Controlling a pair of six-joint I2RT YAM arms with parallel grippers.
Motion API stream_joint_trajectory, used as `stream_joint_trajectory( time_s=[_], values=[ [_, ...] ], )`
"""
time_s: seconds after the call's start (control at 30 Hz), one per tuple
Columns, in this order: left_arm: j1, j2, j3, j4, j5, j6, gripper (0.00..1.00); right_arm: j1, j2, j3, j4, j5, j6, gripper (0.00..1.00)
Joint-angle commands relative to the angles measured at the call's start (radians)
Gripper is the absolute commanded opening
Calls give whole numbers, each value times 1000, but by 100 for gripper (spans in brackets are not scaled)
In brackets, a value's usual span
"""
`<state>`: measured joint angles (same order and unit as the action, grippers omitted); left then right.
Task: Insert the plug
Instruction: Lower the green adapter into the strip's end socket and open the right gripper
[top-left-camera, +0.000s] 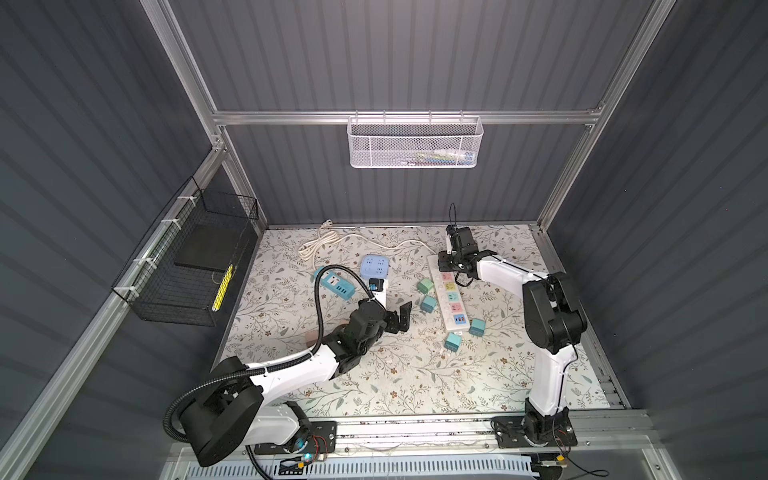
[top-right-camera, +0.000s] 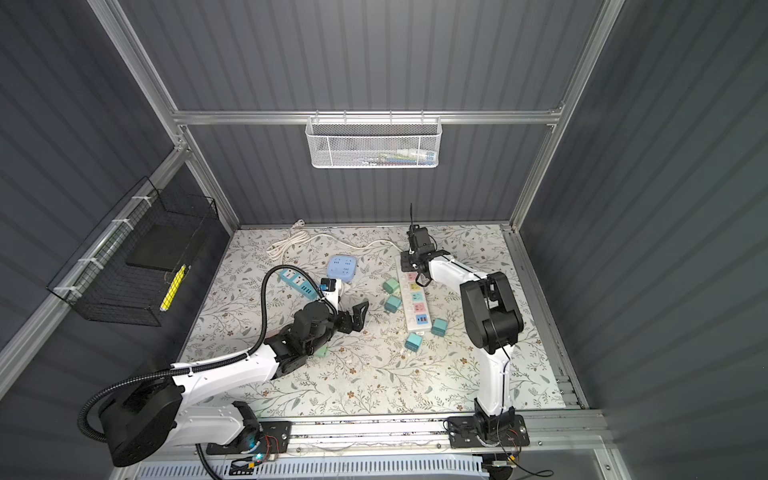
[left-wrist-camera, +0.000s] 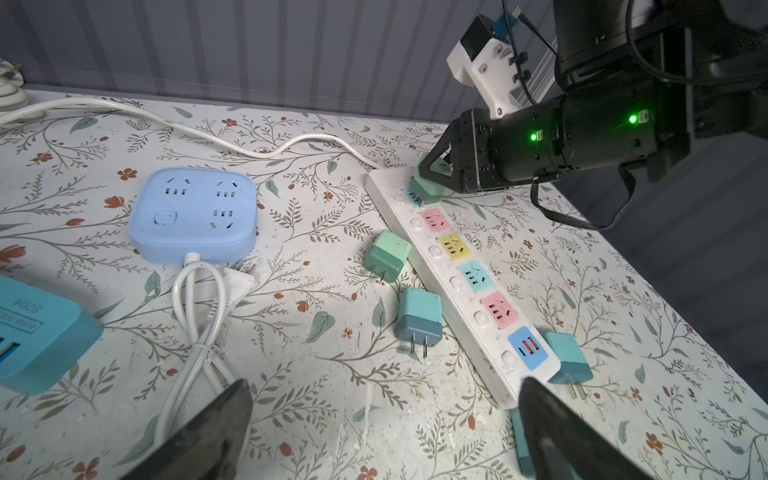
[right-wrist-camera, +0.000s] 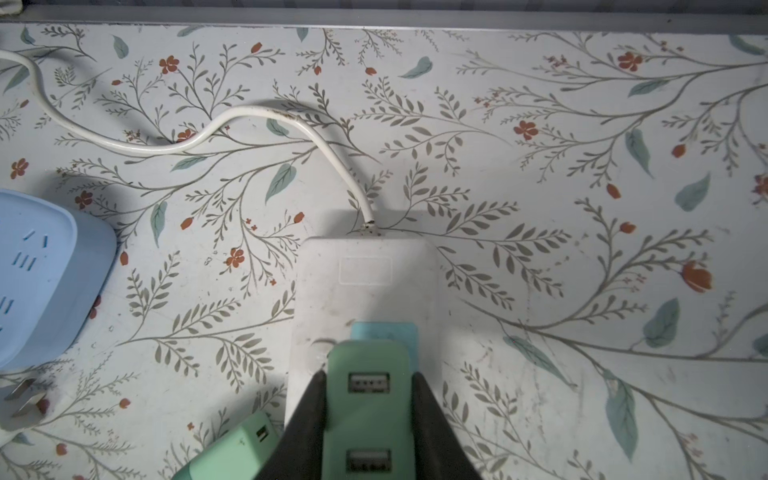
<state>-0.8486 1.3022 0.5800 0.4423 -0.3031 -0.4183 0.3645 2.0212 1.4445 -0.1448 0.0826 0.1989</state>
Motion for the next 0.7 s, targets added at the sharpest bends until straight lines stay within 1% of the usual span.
stream_joint_trajectory(
  time_s=[0.0,0.17,0.3,0.4,0.53,0.67],
  values=[
    [12,7,28,9,20,22,100,2,46,29,-34,27,-12,16],
    [25,2,19,20,25,19,100,3,42,23,-15,38,-3,16],
    [31,2,15,26,38,18,100,7,-12,4,-5,15,28,16],
    [35,2,4,36,41,13,100,9,-44,-7,7,22,23,15],
    [40,12,3,49,50,8,100,10,2,47,-40,34,-3,15],
    [43,14,1,51,57,7,100,10,19,51,-26,36,-8,15]
  ],
)
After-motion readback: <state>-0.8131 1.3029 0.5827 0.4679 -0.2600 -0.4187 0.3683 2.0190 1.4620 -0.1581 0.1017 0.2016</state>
